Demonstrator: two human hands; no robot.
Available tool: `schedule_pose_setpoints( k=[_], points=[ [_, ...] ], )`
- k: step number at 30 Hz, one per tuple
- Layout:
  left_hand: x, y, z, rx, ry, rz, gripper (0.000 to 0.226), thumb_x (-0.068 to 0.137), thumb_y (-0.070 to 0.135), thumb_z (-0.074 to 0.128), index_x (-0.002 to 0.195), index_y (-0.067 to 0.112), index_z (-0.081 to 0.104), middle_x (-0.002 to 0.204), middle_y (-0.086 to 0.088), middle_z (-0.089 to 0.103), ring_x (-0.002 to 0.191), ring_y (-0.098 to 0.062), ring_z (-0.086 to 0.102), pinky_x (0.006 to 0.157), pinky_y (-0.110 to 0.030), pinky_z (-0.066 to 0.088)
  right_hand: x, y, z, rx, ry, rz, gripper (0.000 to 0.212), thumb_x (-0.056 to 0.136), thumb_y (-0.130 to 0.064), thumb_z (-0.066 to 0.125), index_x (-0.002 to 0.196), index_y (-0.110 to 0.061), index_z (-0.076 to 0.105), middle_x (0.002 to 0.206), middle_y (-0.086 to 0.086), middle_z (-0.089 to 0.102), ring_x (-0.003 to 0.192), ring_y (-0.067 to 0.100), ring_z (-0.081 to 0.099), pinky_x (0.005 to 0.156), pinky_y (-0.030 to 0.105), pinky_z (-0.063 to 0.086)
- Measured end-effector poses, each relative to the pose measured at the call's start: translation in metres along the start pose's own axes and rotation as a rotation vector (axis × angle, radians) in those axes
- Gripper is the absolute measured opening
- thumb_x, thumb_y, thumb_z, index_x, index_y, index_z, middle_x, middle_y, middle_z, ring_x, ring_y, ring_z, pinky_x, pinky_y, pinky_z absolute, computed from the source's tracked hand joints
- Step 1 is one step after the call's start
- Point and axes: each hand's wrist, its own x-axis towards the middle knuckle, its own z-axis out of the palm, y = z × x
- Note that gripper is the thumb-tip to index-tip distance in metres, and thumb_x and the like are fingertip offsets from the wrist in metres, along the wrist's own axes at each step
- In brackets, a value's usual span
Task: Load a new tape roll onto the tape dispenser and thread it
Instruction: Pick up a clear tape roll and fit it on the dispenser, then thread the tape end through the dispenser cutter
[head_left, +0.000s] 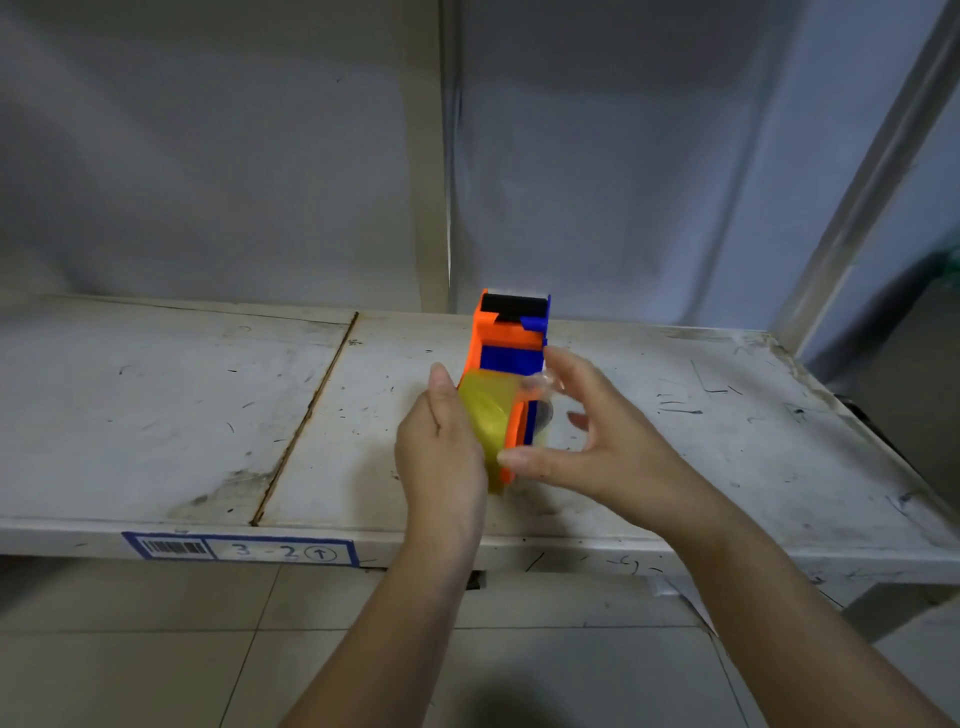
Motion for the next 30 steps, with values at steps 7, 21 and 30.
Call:
schedule_pose_setpoints(
  k=[7,21,30],
  points=[
    [-0.002,0.004,-0.004,0.181,-0.016,0.182,0.051,0.098,0.043,0.035,0.057,0.013,0.041,0.053,0.001,0.043,0.052,-0.016,0.042,0.053,-0.035,0.038,0.0,-0.003,0.012,-0.111,0.421,-0.133,0.012,0.076,-0.036,0.07,0.069,-0.029,0.063,0.086,-0.013,0.061,0.1,0.012,0.052,0.082,0.015,0.038],
    [0.048,0.002,-0.018,0.857,-0.342,0.319,0.064,0.089,0.06,0.041,0.049,0.01,0.048,0.047,-0.006,0.045,0.047,-0.018,0.043,0.05,-0.032,0.034,0.007,0.024,0.013,0.314,0.015,0.455,0.031,0.089,-0.029,0.058,0.091,0.0,0.066,0.101,0.016,0.072,0.084,0.015,0.064,0.051,0.005,0.044],
    [0.049,0.004,-0.036,1.014,-0.745,0.264,0.065,0.068,0.046,0.079,0.125,0.034,0.05,0.118,0.011,0.049,0.101,-0.011,0.045,0.08,-0.027,0.041,0.018,0.035,0.019,0.339,0.038,0.449,0.038,0.089,-0.033,0.058,0.095,0.004,0.061,0.095,0.018,0.069,0.09,0.028,0.063,0.079,0.032,0.049]
  ],
)
